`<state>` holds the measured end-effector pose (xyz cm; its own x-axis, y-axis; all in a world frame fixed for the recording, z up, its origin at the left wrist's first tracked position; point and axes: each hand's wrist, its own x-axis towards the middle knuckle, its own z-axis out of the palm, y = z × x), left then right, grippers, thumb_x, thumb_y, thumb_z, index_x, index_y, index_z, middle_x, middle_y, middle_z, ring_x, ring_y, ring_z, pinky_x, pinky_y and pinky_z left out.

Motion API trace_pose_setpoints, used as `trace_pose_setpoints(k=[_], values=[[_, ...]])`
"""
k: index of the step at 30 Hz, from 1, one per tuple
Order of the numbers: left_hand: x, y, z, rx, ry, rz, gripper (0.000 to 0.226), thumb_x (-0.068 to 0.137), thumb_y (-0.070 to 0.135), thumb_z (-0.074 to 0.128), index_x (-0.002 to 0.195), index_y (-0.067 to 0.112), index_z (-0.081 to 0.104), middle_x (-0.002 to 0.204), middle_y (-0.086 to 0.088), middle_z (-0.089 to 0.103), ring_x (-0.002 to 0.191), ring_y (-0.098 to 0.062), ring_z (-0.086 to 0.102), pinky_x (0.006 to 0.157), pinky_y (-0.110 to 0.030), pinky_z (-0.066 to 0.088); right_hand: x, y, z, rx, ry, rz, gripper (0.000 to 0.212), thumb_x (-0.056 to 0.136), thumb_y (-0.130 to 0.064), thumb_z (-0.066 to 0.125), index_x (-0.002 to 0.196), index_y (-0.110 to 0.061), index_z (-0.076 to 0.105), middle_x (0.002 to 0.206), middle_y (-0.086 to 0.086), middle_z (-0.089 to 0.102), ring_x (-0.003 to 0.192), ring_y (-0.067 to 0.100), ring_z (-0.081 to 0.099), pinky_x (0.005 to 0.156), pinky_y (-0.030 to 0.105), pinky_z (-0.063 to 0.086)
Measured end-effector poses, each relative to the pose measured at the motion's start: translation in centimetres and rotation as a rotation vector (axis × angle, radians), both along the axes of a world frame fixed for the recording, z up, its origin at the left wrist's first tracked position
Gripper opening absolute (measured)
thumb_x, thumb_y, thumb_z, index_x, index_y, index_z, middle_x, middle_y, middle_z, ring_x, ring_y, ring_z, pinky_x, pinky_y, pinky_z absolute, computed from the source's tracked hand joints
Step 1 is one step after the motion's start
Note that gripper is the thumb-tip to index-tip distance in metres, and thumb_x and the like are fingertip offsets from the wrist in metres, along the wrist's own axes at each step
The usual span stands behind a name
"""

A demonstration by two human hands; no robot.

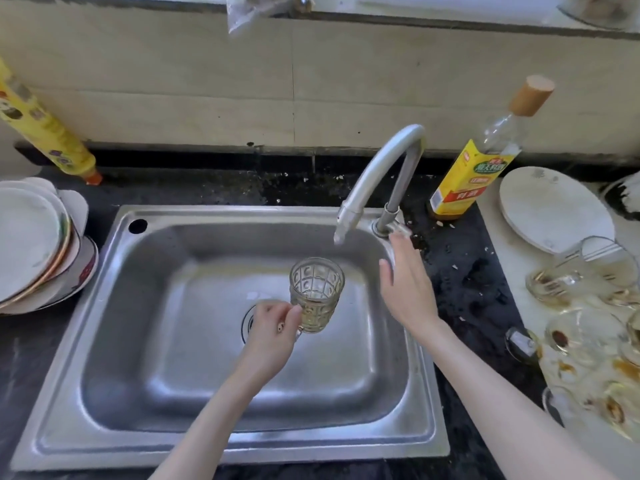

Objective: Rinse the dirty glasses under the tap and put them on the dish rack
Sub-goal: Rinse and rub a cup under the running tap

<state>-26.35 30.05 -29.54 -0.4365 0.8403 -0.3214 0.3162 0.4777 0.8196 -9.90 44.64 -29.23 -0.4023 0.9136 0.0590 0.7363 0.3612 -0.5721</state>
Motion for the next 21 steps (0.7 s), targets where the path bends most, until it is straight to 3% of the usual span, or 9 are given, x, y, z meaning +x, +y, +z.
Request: trace_pose_setpoints(k=[2,4,6,9,13,15,17,19,21], values=[[0.0,0.0,0.6,0.015,0.000,0.007,0.027,0.097,0.024,0.041,0.091,0.010,0.063,0.106,-0.002,0.053,0.101,-0.019,0.051,0.088,-0.036,0.044,-0.1,-0.2,-1.0,0.019,-0.064,0.003,0.052,0.099,-0.016,0.039,0.148,-0.008,0.022,0.156,0.005,0.021,0.145,0.017,0.012,0.119,0.031,0.004],[0.1,0.2,1.4,0.055,-0.031,-0.012,0.022,0.098,0.022,0.039,0.098,0.016,0.060,0.103,-0.002,0.061,0.094,-0.019,0.057,0.086,-0.038,0.045,-0.1,-0.3,-1.4,0.037,-0.114,0.012,0.054,0.099,-0.016,0.039,0.149,-0.007,0.019,0.157,0.006,0.017,0.146,0.018,0.007,0.119,0.029,-0.001],[0.4,0.3,2.0,0.064,-0.050,-0.009,0.021,0.099,0.022,0.037,0.099,0.021,0.058,0.097,-0.002,0.064,0.087,-0.016,0.059,0.084,-0.034,0.046,0.1,-0.5,-1.5,0.050,-0.191,0.045,0.056,0.099,-0.015,0.038,0.149,-0.006,0.016,0.158,0.007,0.013,0.147,0.019,0.004,0.118,0.031,-0.003],[0.5,0.6,2.0,-0.002,-0.095,0.074,0.029,0.099,0.028,0.036,0.090,0.013,0.059,0.094,-0.007,0.065,0.081,-0.018,0.065,0.080,-0.036,0.049,0.3,-0.5,-1.6,0.075,-0.287,0.081,0.057,0.098,-0.014,0.037,0.150,-0.007,0.013,0.159,0.009,0.008,0.147,0.021,-0.001,0.117,0.032,-0.007],[0.5,1.2,1.4,0.006,-0.143,0.165,0.037,0.100,0.032,0.032,0.094,0.011,0.062,0.093,-0.005,0.069,0.077,-0.016,0.068,0.072,-0.039,0.056,0.3,-2.1,-1.6,0.106,-0.136,0.148,0.050,0.097,-0.015,0.040,0.145,-0.004,0.030,0.154,0.013,0.025,0.145,0.025,0.013,0.117,0.031,0.003],[0.5,1.3,1.1,0.008,-0.190,0.200,0.039,0.100,0.031,0.030,0.093,0.011,0.062,0.089,-0.007,0.070,0.074,-0.017,0.068,0.060,-0.033,0.055,0.0,-4.0,-1.6,-0.130,0.040,0.151,0.045,0.099,-0.027,0.036,0.141,-0.009,0.039,0.148,0.006,0.038,0.139,0.019,0.030,0.115,0.029,0.017],[0.8,1.3,1.0,-0.025,-0.270,0.228,0.043,0.101,0.031,0.027,0.083,0.013,0.062,0.073,-0.004,0.070,0.060,-0.015,0.066,0.050,-0.028,0.051,-0.5,-5.4,-1.5,-0.609,0.191,0.104,0.045,0.099,-0.039,0.039,0.137,-0.017,0.045,0.140,-0.001,0.048,0.128,0.013,0.045,0.111,0.032,0.032],[1.0,1.3,0.8,-0.088,-0.371,0.283,0.047,0.102,0.031,0.025,0.069,0.014,0.054,0.059,-0.004,0.067,0.054,-0.022,0.063,0.050,-0.030,0.050,-1.0,-6.0,-1.0,-1.049,0.360,0.044,0.044,0.097,-0.049,0.035,0.127,-0.023,0.055,0.127,0.000,0.061,0.115,0.014,0.058,0.103,0.039,0.044],[0.9,1.4,0.2,-0.170,-0.440,0.333,0.046,0.102,0.033,0.025,0.065,0.011,0.042,0.053,-0.007,0.067,0.050,-0.025,0.063,0.054,-0.031,0.049,-1.3,-6.0,-0.7,-1.293,0.471,-0.026,0.044,0.097,-0.051,0.032,0.117,-0.025,0.060,0.113,0.005,0.069,0.103,0.020,0.066,0.089,0.040,0.054]])
